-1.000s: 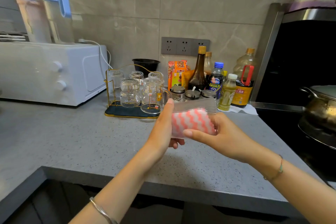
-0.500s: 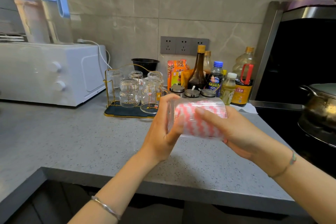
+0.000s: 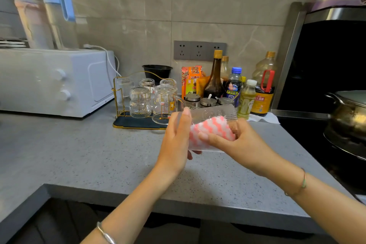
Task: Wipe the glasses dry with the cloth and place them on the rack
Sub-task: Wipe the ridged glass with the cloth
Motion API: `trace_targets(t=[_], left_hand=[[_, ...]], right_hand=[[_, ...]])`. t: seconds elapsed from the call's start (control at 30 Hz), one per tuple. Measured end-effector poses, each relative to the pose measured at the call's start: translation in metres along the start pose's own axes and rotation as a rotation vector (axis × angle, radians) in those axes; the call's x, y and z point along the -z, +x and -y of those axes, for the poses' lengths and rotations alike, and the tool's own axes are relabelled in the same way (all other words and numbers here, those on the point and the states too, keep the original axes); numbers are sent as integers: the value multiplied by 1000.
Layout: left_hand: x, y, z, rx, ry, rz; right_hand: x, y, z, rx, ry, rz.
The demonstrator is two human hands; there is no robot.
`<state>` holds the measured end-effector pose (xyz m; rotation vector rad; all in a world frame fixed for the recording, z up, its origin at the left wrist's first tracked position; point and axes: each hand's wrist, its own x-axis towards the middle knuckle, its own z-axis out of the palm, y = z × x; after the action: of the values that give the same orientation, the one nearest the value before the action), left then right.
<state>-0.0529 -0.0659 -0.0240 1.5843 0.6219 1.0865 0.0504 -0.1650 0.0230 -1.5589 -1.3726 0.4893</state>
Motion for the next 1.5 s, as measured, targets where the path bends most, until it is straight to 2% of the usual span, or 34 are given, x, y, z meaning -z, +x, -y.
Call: trace_targets(t=[0.1,0.23,0.3,0.4,0.5,0.6,0.67,0.73,0.8,0.93,1.13,1.2,1.27,1.33,1.4,1.5], left_hand=[[1,-3,5,-227,72,-29],[7,-2,7,-509,187,11],[11,-1,8,-613,219,40],[12,-2,7,-661,248,28],[9,-8,0,-535,175,64],[6,-11,-10,-116,-24,120],[8,-11,-16,151,-141,161],[9,-11,-19,231,-165,152],[9,-12,-19,147,-101,85],[9,-17,-12,-201,-10,-15],[18,-16,-2,-620,317,-2],[23,-9,2,-737,397,37],[25,-4,5,-779,420,65],[23,-3,4,-720,403,81],[19,-6,-1,-572,359,115],[11,-6,-10,-176,120,139]], right_hand=[[3,0,2,-75,231,60],[8,3,3,-130,483,148],[10,4,2,-162,540,161],[11,5,2,-120,511,136],[13,5,3,-39,437,95],[12,2,4,127,126,65],[9,0,5,215,9,79],[6,-1,5,235,39,91],[4,1,3,246,62,82],[-2,1,1,186,140,141],[6,-1,3,-53,547,240],[9,0,0,-92,580,271],[12,3,-1,-78,541,270],[15,6,-2,-37,501,249],[16,8,-3,3,427,213],[14,8,-4,161,183,141]])
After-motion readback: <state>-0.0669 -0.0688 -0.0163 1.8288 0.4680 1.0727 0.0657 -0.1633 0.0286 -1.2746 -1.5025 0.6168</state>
